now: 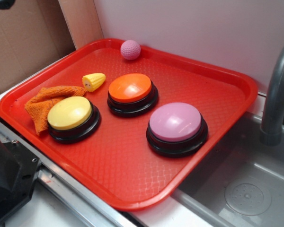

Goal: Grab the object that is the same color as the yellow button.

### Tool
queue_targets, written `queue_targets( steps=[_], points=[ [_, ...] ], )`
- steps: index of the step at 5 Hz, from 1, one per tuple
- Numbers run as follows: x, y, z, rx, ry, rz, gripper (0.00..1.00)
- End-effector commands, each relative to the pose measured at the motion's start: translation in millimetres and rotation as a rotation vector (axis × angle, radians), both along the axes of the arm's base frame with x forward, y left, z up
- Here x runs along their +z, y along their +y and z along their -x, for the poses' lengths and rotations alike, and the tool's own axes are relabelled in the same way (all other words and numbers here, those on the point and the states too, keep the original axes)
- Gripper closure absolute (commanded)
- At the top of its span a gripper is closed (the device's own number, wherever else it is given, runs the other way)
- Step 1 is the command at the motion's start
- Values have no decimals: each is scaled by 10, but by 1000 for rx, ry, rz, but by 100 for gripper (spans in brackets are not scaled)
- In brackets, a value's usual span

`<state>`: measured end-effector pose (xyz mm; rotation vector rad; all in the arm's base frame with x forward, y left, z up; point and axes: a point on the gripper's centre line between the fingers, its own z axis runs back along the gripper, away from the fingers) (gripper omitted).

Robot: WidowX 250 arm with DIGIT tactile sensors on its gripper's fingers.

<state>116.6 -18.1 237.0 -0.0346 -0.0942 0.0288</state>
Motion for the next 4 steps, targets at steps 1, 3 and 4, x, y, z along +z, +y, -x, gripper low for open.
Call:
queue_targets(
  steps=[1,3,4],
  points=[
    [0,0,0,0,0,0,0],
    [-147,191,-353,253,21,19,0],
    [-249,271,-501,356,51,42,0]
  ],
)
